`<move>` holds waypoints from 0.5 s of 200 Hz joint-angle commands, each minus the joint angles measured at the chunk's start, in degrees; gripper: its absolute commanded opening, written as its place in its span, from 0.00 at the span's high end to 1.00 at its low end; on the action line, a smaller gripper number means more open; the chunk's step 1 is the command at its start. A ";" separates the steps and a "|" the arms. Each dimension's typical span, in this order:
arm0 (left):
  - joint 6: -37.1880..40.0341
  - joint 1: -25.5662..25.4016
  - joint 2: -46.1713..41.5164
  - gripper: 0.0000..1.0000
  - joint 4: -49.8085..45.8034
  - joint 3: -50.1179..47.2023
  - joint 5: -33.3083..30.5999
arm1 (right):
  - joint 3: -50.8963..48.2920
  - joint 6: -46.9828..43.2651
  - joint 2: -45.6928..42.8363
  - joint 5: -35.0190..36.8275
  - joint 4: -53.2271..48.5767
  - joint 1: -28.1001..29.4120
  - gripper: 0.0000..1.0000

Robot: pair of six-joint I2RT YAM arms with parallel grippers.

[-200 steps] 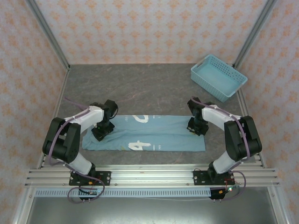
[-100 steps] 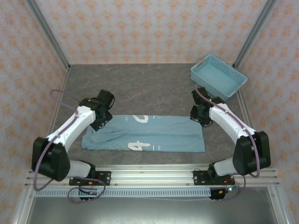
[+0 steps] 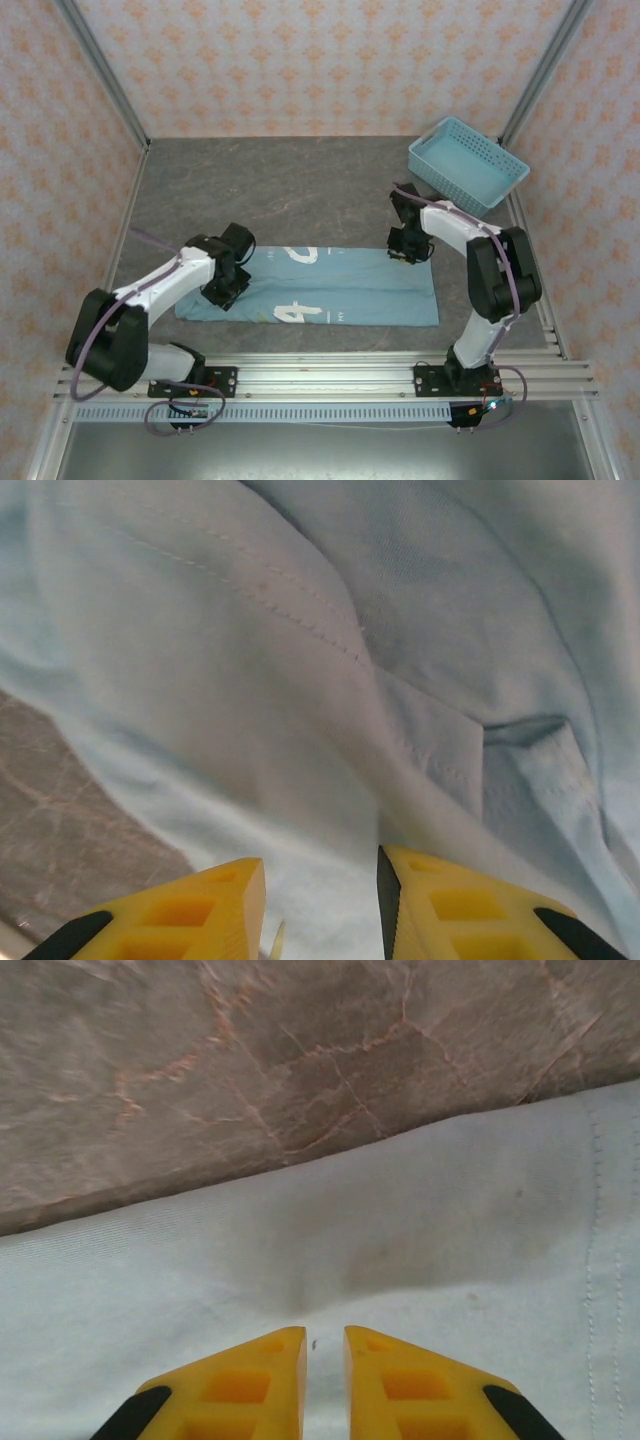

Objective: Fold and stack the t-shirts

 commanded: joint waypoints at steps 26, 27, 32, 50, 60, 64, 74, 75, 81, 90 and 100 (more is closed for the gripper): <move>3.76 3.83 14.13 0.68 4.83 5.44 -0.75 | 1.25 4.35 4.84 3.44 -4.42 -0.89 0.83; 3.88 3.97 14.35 0.68 4.88 5.69 -0.86 | 1.15 4.46 4.85 3.49 -4.42 -0.92 0.83; 4.78 4.44 15.86 0.68 4.97 7.17 -1.42 | 1.03 5.06 5.00 3.64 -4.53 -1.37 0.83; 8.33 5.72 21.91 0.68 5.34 14.33 -2.25 | -0.17 7.12 4.50 4.12 -4.54 -2.63 0.83; 10.67 6.20 25.70 0.67 5.20 19.81 -2.77 | -0.90 8.09 3.70 4.35 -4.56 -2.84 0.83; 11.68 6.28 27.37 0.67 5.16 22.32 -3.04 | -1.27 8.53 3.47 4.49 -4.60 -2.81 0.83; 14.32 6.47 32.89 0.67 4.89 29.14 -3.14 | -2.40 9.80 2.36 4.16 -4.40 -2.81 0.83; 14.53 6.52 33.39 0.67 4.86 29.76 -3.11 | -2.51 9.95 2.24 4.07 -4.37 -2.80 0.83; 16.27 6.57 36.72 0.67 4.53 34.72 -2.87 | -3.35 10.95 1.53 3.58 -4.18 -2.78 0.83; 18.69 6.57 41.92 0.67 3.56 42.55 -2.32 | -4.74 12.77 0.41 2.70 -3.93 -2.65 0.83; 20.74 6.56 47.86 0.67 2.40 52.12 -1.24 | -6.58 15.28 -1.14 1.67 -3.35 -2.14 0.83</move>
